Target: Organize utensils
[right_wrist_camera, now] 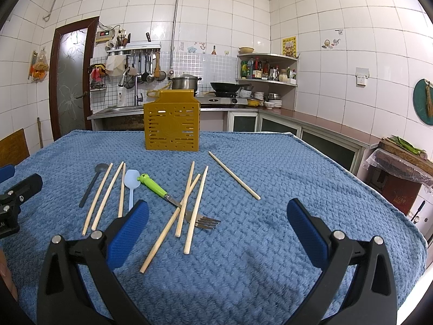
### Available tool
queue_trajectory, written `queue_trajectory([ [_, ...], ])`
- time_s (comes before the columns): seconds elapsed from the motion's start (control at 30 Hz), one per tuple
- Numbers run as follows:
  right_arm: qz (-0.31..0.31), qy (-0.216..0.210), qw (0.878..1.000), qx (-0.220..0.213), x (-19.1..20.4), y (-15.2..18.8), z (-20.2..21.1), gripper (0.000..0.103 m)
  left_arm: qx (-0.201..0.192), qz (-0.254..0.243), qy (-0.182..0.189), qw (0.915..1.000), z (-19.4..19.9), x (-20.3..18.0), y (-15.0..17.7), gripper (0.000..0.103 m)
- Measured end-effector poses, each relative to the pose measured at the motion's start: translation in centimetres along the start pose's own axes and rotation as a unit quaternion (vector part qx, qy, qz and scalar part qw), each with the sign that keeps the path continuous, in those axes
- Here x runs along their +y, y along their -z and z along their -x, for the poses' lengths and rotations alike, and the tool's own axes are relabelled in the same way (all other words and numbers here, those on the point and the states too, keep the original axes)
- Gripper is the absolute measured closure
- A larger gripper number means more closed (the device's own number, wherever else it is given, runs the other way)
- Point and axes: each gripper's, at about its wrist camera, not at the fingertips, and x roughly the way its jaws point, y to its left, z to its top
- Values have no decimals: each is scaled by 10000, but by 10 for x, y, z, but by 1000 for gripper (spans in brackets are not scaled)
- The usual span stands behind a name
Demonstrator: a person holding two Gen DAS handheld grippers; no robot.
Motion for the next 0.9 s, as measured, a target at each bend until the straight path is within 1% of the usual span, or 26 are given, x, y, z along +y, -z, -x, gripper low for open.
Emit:
queue_trajectory([
  [0.67, -6, -2, 10000, 1, 0, 0, 0, 4, 5, 5, 8, 10000, 0, 1, 0, 5],
  [0.7, -5, -1, 10000, 1, 0, 0, 0, 4, 5, 7, 12, 10000, -2, 0, 4, 5],
  [0.9, -9, -1, 10000, 2, -1, 0, 0, 4, 11, 15, 15, 10000, -3, 0, 5, 5],
])
